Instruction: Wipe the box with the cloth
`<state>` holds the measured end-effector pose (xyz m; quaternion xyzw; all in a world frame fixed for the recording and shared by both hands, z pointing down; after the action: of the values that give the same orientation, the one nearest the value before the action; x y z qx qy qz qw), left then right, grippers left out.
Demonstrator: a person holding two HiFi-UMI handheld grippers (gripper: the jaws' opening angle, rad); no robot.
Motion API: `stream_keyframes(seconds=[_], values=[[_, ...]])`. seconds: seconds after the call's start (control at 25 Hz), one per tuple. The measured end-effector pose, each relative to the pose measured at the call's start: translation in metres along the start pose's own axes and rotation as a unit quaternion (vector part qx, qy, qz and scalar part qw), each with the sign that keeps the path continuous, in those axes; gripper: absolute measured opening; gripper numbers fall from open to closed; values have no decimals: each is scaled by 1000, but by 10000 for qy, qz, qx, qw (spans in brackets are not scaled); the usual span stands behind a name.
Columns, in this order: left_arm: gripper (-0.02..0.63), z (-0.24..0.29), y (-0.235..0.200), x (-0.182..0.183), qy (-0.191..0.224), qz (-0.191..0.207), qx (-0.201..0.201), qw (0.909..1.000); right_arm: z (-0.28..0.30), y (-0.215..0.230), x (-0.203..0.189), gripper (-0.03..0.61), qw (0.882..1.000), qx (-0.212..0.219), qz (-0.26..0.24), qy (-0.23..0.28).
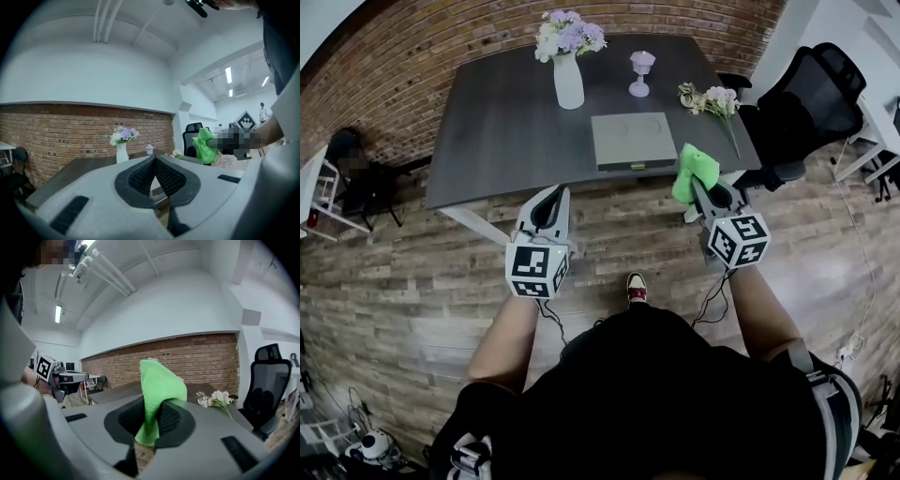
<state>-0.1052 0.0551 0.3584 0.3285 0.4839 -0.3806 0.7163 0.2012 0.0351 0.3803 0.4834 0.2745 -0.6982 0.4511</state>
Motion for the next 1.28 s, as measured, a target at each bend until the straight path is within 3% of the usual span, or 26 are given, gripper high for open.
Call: stream_keyframes(seconds=[0.24,0.52,0.72,0.92,1.28], values=[[8,56,-10,25,-28,-205,485,9986,58,23,31,41,9957,770,-503,-103],[8,93,1,2,-589,-462,563,9956,112,27,42,41,9881,1366,-661,-258],[8,111,-24,5,-612,-453,661,9949,151,11,42,41,9838,1636,-619,-399],[8,134,-57,-9,-664,-631,503,9945,191,-21,43,41,9782,1810,-809,-611],[8,182,-118,-22,-670,-932,-291,9930,256,-73,50,41,9688,1824,-1159,-1215]])
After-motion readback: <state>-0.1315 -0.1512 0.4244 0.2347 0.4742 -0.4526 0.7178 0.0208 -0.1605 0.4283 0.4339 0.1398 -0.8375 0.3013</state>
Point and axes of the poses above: the fingertips, and each gripper's own axes: z forward along the fingers, y to its right, x out of its top, the point moved 5 cm from there along -z, backward along the fingers, and after that the axes turned 13 degrees about -y, right-handed, at the moved point
